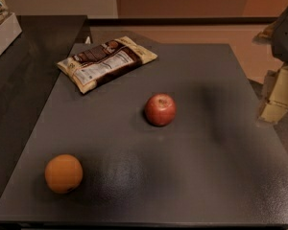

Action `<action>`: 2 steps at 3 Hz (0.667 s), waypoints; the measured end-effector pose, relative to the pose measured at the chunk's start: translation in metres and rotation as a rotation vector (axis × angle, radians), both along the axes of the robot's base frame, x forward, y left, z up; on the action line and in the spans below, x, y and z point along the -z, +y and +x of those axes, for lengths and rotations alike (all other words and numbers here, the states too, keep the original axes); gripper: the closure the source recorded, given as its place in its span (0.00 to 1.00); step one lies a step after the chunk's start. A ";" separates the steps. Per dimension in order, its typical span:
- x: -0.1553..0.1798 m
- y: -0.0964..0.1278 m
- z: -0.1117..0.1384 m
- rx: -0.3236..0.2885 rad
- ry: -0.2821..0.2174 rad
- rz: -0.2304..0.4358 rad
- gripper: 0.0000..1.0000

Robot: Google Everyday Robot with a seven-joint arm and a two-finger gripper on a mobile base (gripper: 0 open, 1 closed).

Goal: Move orange near brown chip bag

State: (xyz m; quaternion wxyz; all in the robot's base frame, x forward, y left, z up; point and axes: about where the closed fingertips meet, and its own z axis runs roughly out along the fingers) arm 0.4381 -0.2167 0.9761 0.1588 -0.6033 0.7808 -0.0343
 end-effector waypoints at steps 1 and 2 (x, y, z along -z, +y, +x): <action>0.000 0.000 0.000 0.000 0.000 0.000 0.00; -0.005 0.005 -0.001 -0.009 -0.013 0.028 0.00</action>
Offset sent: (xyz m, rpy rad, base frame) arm -0.0017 0.0108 0.0065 0.0683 -0.0073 0.0228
